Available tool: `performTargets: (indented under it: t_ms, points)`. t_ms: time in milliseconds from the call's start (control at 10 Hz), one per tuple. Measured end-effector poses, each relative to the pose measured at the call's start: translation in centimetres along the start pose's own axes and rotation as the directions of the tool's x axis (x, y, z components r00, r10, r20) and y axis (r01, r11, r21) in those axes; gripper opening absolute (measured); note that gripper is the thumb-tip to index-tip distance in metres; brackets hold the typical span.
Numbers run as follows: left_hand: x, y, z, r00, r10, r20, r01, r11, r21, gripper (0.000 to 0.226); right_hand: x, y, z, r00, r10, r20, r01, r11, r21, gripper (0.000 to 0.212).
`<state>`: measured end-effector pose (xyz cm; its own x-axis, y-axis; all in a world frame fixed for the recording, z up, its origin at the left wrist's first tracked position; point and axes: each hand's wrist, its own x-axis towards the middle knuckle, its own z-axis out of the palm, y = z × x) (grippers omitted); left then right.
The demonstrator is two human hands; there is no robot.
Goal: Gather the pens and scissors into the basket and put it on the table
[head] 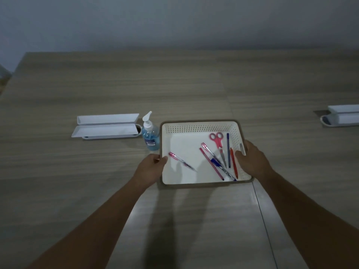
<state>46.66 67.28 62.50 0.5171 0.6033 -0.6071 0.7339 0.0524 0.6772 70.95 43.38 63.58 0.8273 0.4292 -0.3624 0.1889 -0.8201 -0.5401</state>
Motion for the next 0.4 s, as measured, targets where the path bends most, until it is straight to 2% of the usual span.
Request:
performTargets:
  t_ms: [100,200,300,400]
  points:
    - [-0.7,-2.1,0.0,0.997,0.073,-0.014,-0.074,0.988,-0.135,0.04,-2.0,0.7,-0.1,0.986,-0.145,-0.078,0.141,0.988,-0.064,0.05]
    - [-1.5,-5.2,0.9,0.997,0.067,-0.039,-0.075,0.953,-0.292,0.037,-4.6,1.5,0.4,0.946,-0.314,-0.083,0.303,0.945,-0.126,0.04]
    - [-2.8,-9.1,2.2,0.986,0.115,-0.118,-0.136,0.974,-0.184,0.042,-7.6,1.8,0.8,0.903,-0.422,-0.081,0.412,0.904,-0.116,0.032]
    - [-4.6,-11.9,4.9,0.97,0.177,-0.168,-0.195,0.975,-0.102,0.035,-10.4,2.9,2.5,0.842,-0.533,-0.083,0.519,0.843,-0.144,0.024]
